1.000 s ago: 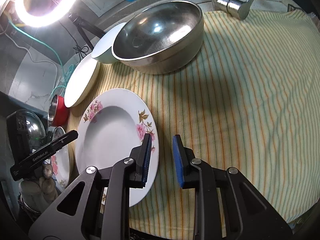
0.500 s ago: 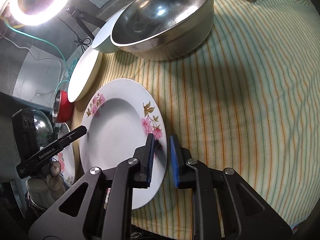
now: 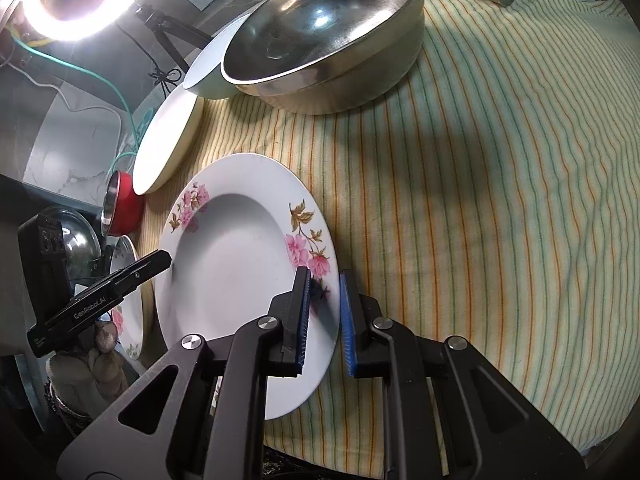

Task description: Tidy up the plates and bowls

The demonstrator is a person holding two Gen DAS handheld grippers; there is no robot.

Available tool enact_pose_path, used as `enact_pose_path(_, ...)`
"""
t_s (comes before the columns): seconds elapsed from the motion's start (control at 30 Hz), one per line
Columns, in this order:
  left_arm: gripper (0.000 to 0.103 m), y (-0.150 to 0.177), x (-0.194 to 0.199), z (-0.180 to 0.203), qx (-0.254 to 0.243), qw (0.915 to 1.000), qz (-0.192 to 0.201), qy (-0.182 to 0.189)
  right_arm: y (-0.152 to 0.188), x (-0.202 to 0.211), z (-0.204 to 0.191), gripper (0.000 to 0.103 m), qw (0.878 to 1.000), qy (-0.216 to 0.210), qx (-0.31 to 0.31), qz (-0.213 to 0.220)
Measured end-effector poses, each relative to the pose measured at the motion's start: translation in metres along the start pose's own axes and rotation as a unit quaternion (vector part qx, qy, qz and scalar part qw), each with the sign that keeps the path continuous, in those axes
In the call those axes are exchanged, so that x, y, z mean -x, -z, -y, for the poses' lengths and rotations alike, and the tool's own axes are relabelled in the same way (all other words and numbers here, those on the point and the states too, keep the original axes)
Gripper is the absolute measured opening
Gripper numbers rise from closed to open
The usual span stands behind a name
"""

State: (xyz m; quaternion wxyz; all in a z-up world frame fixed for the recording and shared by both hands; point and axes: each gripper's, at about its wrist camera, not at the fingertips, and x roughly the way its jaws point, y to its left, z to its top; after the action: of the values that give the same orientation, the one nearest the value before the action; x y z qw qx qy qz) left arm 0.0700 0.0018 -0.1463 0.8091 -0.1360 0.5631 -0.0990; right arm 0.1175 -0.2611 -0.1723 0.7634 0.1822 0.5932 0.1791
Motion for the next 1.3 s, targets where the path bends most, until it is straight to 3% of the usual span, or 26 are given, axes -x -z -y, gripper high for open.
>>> enact_pose_path(0.67,0.022,0.038,0.001,0.027,-0.004,1.0000,-0.003,0.007,0.027,0.023,0.025,0.016,1.000,0.018,0.004,-0.004)
enact_pose_path(1.3,0.022,0.046,0.002,0.031,-0.005,0.9999,0.009,0.003,0.039,0.024,0.020,0.020,0.999,0.036,0.011,-0.002)
